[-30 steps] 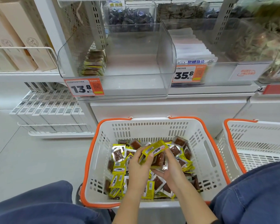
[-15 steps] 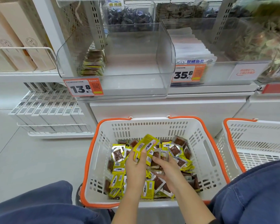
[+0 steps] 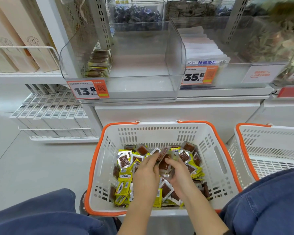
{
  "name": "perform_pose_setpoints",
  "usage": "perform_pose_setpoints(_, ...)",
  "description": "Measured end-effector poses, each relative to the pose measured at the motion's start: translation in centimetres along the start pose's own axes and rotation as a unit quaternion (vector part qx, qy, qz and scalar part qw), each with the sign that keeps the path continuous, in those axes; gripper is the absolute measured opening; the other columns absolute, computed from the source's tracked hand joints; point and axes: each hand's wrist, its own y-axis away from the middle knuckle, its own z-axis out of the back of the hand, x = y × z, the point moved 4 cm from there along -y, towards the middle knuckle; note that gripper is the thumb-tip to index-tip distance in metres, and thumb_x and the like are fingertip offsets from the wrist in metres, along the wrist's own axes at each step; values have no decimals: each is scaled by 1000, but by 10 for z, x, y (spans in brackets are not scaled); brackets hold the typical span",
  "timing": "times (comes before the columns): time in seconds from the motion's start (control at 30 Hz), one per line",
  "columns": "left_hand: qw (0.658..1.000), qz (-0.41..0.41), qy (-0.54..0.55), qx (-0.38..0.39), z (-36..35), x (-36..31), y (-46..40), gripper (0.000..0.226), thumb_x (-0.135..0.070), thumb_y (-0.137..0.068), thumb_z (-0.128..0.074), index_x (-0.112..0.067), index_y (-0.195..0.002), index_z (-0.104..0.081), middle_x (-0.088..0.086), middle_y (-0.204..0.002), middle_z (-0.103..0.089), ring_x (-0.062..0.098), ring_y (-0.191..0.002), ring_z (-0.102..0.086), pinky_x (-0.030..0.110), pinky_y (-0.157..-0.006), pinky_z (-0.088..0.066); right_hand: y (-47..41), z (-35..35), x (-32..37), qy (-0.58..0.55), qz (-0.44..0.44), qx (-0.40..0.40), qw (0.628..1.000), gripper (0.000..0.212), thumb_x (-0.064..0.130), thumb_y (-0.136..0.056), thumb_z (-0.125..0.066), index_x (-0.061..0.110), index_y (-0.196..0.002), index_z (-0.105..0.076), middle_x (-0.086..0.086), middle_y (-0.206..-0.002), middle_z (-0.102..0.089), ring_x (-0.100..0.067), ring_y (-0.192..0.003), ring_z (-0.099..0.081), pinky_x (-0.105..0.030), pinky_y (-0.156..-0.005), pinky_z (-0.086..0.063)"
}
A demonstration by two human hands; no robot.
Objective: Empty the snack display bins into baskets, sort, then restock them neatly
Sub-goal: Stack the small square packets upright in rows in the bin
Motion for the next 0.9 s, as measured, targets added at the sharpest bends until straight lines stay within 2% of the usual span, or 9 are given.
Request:
perform_pose_setpoints(0.13, 996, -54, -17, 70, -3, -3, -5, 52, 1, -89, -50, -28, -131, -60, -7, -128, -60, 13, -115, -56, 29, -94, -49, 1, 0, 5, -34, 16, 21, 999, 31, 32, -92, -61, 9, -113, -58, -16, -103, -68, -26, -95, -68, -37, -74, -56)
perform_pose_setpoints(0.27, 990, -32, 26, 135, -8, -1, -4, 69, 12, -82, -48, -30, -137, -53, -13, -131, -56, 8, -120, -53, 18, -100, -42, -2, 11, 10, -28, 18, -11, 999, 31, 13, -93, -60, 0, -121, -58, -18, -101, -70, -23, -83, -70, -34, -65, -59)
perform_pose_setpoints(0.33, 991, 58, 88, 84, -1, 6, -2, 68, 10, -86, -49, -31, -140, -48, -18, -120, -59, 9, -110, -60, 20, -93, -48, -5, 16, 10, -26, 10, -27, 999, 31, 12, -95, -56, 2, -124, -58, -19, -109, -69, -27, -88, -69, -46, -80, -57)
perform_pose_setpoints(0.4, 985, 136, 107, -1, 9, 15, -2, 59, 2, -92, -53, -30, -141, -46, -14, -116, -62, 12, -99, -64, 28, -86, -53, -6, 19, 10, -19, 0, -34, 999, 25, 11, -95, -56, 5, -119, -61, -14, -99, -72, -26, -84, -71, -53, -83, -56)
perform_pose_setpoints(0.47, 986, 102, 114, -73, 18, 10, -2, 45, -3, -93, -57, -28, -130, -56, -17, -116, -64, 6, -102, -63, 24, -89, -52, -6, 19, 8, -7, -13, -29, 999, 23, 7, -94, -57, 4, -116, -61, -13, -91, -73, -24, -76, -72, -40, -65, -60)
perform_pose_setpoints(0.53, 987, 23, 132, -86, 21, -3, 0, 37, -3, -91, -59, -30, -116, -64, -26, -110, -63, -4, -103, -61, 17, -88, -49, -5, 15, 6, -1, -33, 8, 999, 23, 9, -93, -57, 4, -116, -62, -17, -98, -72, -27, -84, -72, -35, -62, -58)
perform_pose_setpoints(0.63, 987, -24, 160, -11, 11, -11, 3, 38, -1, -87, -57, -27, -112, -68, -31, -108, -65, -8, -105, -59, 13, -90, -46, -3, 7, 8, -30, -26, 51, 998, 15, 16, -97, -52, 10, -104, -64, -13, -98, -69, -23, -85, -70, -33, -64, -56)
perform_pose_setpoints(0.77, 982, 8, 186, 41, 9, -12, 4, 54, 9, -82, -57, -39, -103, -66, -37, -110, -60, -13, -105, -57, 11, -90, -47, -2, 7, 14, -32, -18, 55, 998, 27, 31, -98, -52, 8, -108, -63, -13, -95, -70, -20, -79, -71, -29, -58, -56)
perform_pose_setpoints(0.9, 948, 72, 297, 91, 10, -13, 0, 51, 13, -81, -53, -30, -98, -72, -21, -103, -71, -2, -103, -63, 18, -88, -48, -3, 15, 17, -12, -5, 41, 999, 27, 10, -94, -55, -3, -117, -59, -15, -96, -68, -22, -82, -70, -29, -60, -57)
